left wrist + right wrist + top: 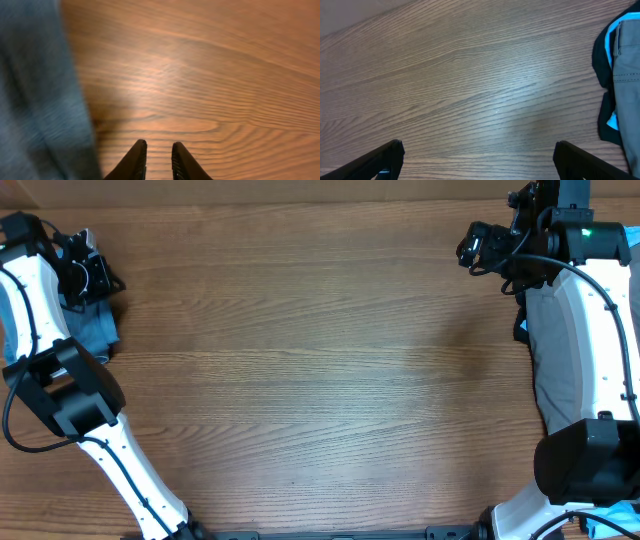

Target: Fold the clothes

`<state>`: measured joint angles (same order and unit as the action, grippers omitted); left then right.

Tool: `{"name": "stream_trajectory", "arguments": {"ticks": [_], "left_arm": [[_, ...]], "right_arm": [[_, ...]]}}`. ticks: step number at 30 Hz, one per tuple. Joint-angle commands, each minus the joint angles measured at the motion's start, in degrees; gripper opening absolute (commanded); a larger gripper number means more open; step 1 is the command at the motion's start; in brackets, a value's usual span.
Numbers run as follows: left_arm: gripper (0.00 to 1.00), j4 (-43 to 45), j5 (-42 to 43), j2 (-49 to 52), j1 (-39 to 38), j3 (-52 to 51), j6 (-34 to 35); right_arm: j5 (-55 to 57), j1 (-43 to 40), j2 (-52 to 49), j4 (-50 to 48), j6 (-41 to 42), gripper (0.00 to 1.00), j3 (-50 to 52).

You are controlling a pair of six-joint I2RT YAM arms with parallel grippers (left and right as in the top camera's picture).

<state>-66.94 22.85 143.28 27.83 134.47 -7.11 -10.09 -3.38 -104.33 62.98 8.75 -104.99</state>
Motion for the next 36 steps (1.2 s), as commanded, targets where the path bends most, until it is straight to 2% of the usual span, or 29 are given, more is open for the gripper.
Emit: {"name": "stream_trajectory", "arguments": {"ticks": [1,3,7,16,21,27,31,36], "left_arm": [[0.23,0.46,-3.85,-0.46,1.01,-3.72,0.87],[0.21,0.07,-4.11,-0.46,1.01,-5.70,0.90],[0.16,-3.82,-10.54,-0.57,1.05,-6.21,2.71],[0.16,-17.03,-26.03,-0.59,1.16,3.17,7.54],[0.16,-20.57,-34.03,-0.59,1.16,4.50,11.85],[0.13,-23.80,-33.77,-0.70,1.20,4.63,12.57],[0.13,-25.20,-37.70,-1.55,2.12,5.11,14.97],[0.09,-25.40,-33.90,-5.14,3.52,5.18,15.02]], "right_arm": [[0.20,-0.17,0.07,-0.28,-0.15,1.00,-0.09],[0.20,-0.17,0.07,-0.28,-0.15,1.00,-0.09],[0.20,-0.17,0.07,-0.31,-0.15,1.00,-0.09],[0.20,-0.17,0.07,-0.31,-0.15,1.00,-0.09],[0.20,-0.17,0.07,-0.28,-0.15,1.00,-0.09],[0.20,-0.17,0.07,-0.28,-0.15,1.00,-0.09],[0.20,-0.17,0.07,-0.28,-0.15,1.00,-0.09],[0.17,-0.17,0.07,-0.28,-0.15,1.00,-0.09]]}}
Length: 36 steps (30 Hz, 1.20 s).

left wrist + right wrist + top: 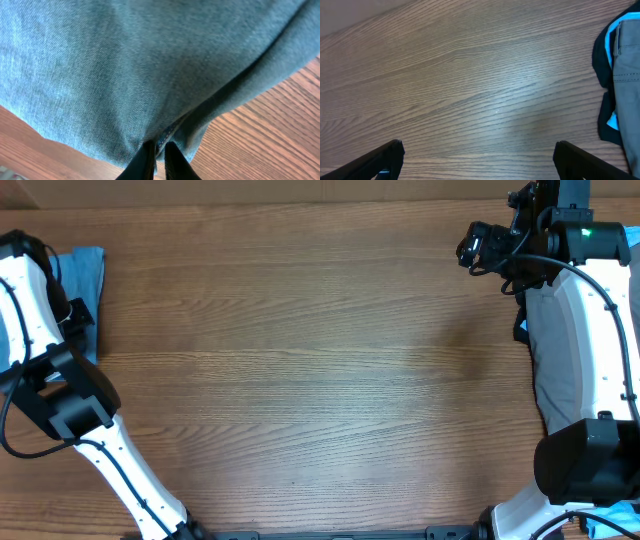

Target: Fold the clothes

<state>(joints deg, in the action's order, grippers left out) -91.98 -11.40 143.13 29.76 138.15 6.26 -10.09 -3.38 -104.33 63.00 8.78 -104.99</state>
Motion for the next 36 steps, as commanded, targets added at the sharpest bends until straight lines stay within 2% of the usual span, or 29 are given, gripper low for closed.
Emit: {"name": "stream_trajectory", "arguments": {"ticks": [1,8,12,16,18,23,29,36], "left_arm": [[0.09,-0.33,1.03,-6.12,1.81,1.51,1.64],[0.11,2.14,5.09,-16.70,2.54,1.51,1.70],[0.11,8.07,4.79,-17.44,2.51,1.29,2.12],[0.09,15.17,5.16,-13.86,2.58,1.03,2.08],[0.04,20.26,8.09,-10.71,2.60,1.03,0.57],[0.04,26.10,14.40,-3.52,2.47,1.03,-0.04],[0.04,29.66,14.43,4.02,2.91,1.03,-2.95],[0.04,28.55,14.40,12.81,2.95,0.81,-3.93]], "right_arm": [[0.20,-0.17,0.07,-0.33,-0.17,1.00,-0.09],[0.20,-0.17,0.07,-0.33,-0.17,1.00,-0.09],[0.20,-0.17,0.07,-0.31,-0.17,1.00,-0.09],[0.20,-0.17,0.07,-0.33,-0.17,1.00,-0.09],[0.20,-0.17,0.07,-0.31,-0.17,1.00,-0.09],[0.20,-0.17,0.07,-0.31,-0.17,1.00,-0.09],[0.20,-0.17,0.07,-0.33,-0.17,1.00,-0.09],[0.20,-0.17,0.07,-0.31,-0.17,1.00,-0.09]]}}
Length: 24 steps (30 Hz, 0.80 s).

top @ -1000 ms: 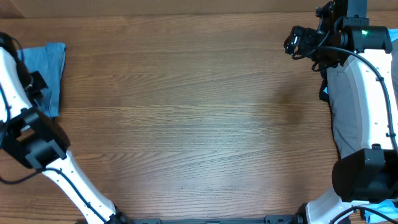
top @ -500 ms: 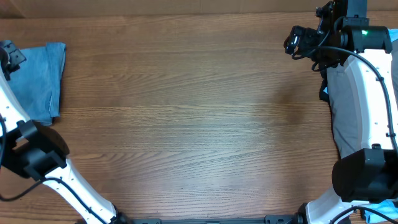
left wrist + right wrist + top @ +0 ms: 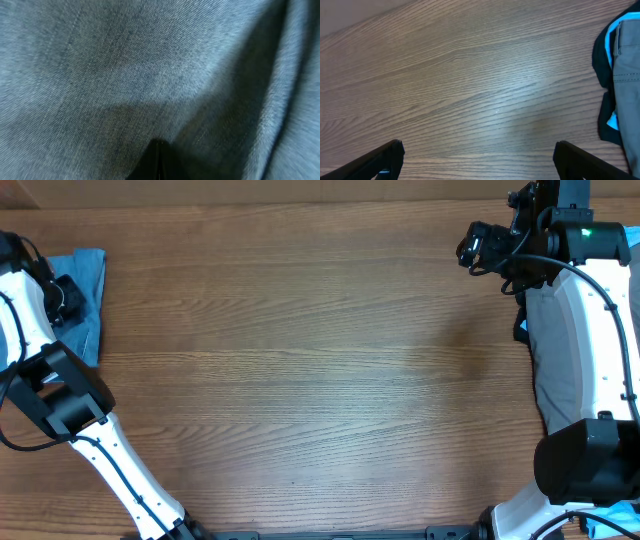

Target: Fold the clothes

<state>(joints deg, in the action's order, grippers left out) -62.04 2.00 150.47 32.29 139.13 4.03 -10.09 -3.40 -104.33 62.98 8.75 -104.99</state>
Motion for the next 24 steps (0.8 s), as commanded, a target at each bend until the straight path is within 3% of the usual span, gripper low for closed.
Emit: {"name": "stream_trajectory", "arguments": {"ticks": [1,6,13,20,24], "left_arm": [[0.04,-2.12,1.01,6.56,0.42,-0.17,-2.64],[0.04,-7.80,1.16,9.07,0.42,-0.22,-3.87],[0.04,-14.40,7.72,9.05,-1.01,-0.22,-5.38],[0.04,-12.79,17.90,8.98,-2.40,0.66,-0.90],[0.04,-11.52,17.33,8.98,-4.42,0.66,0.42]], "right_arm": [[0.20,-0.15,0.07,-0.28,-0.15,1.00,-0.09],[0.20,-0.15,0.07,-0.28,-0.15,1.00,-0.09],[0.20,-0.15,0.07,-0.28,-0.15,1.00,-0.09],[0.20,-0.15,0.07,-0.28,-0.15,1.00,-0.09],[0.20,-0.15,0.07,-0.31,-0.15,1.00,-0.09]]}}
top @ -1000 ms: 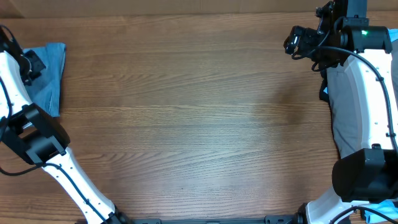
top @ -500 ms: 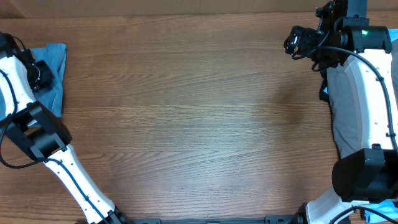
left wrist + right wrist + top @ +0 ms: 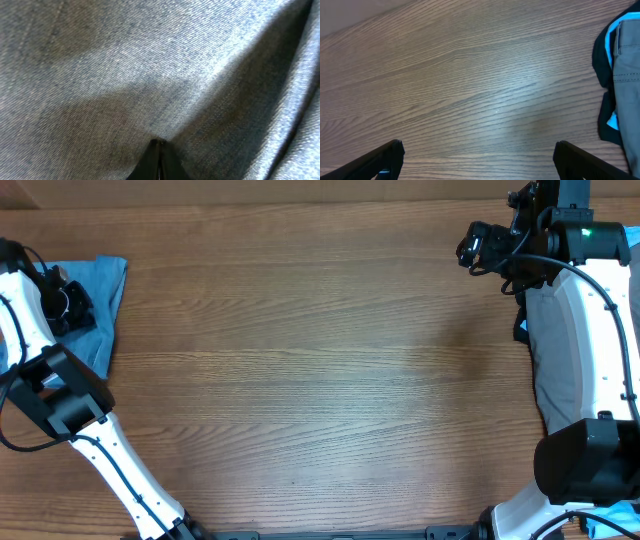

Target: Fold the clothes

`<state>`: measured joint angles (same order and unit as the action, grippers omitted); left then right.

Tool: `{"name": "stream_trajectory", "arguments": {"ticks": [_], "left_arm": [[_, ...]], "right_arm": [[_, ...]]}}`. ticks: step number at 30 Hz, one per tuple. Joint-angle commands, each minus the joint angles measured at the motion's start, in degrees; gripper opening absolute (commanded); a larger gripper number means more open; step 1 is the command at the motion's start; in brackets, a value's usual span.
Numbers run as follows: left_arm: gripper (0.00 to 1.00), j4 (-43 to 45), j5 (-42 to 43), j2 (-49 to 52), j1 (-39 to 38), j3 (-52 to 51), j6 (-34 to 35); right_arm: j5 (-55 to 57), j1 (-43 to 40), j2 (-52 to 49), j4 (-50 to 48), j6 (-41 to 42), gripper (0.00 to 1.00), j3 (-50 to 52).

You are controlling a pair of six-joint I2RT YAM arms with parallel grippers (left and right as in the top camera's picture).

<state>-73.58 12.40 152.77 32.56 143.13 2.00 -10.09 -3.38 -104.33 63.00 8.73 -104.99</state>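
A blue denim garment (image 3: 104,298) lies at the table's far left edge, partly running out of view. My left gripper (image 3: 74,307) is on it, and in the left wrist view denim (image 3: 150,65) fills the frame, with the gripper (image 3: 158,149) shut on a pinch of the cloth. My right gripper (image 3: 478,246) hangs at the far right back, wide open over bare wood (image 3: 480,159), holding nothing.
A grey garment (image 3: 556,350) lies along the right edge under the right arm. In the right wrist view this grey garment (image 3: 627,75) sits on top of a dark and cyan piece (image 3: 605,122). Wooden table (image 3: 320,380) between the arms.
The denim's top corner now lies further right on the table, and my left gripper, still shut on the cloth, has shifted a little right with it. The right arm is unchanged.
My left gripper was first nearly shut over bare wood beside the bunched denim. Then its fingers were at a fold of the cloth, which lay further back. Then it was shut on the denim, which now reaches further right. The right gripper stayed open and still.
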Motion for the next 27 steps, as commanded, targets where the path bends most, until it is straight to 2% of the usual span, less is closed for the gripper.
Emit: {"name": "stream_trajectory", "arguments": {"ticks": [1,9,16,21,24,27], "left_arm": [[0.04,0.37,6.95,6.69,-5.20,-3.34,3.06],[0.04,1.09,5.86,6.69,-10.05,-3.34,4.48],[0.04,-3.08,-4.90,6.69,-9.35,-3.34,3.19],[0.04,-1.38,-2.73,6.58,-8.11,-3.19,1.99],[0.04,-2.49,-2.23,6.10,-8.13,1.68,-0.20],[0.04,-5.42,-7.87,4.57,-8.09,6.60,-0.76]], "right_arm": [[0.20,-0.17,0.07,-0.31,-0.13,1.00,-0.09],[0.20,-0.17,0.07,-0.31,-0.13,1.00,-0.09],[0.20,-0.17,0.07,-0.31,-0.13,1.00,-0.09],[0.20,-0.17,0.07,-0.31,-0.13,1.00,-0.09],[0.20,-0.17,0.07,-0.31,-0.13,1.00,-0.09],[0.20,-0.17,0.07,-0.31,-0.13,1.00,-0.09]]}}
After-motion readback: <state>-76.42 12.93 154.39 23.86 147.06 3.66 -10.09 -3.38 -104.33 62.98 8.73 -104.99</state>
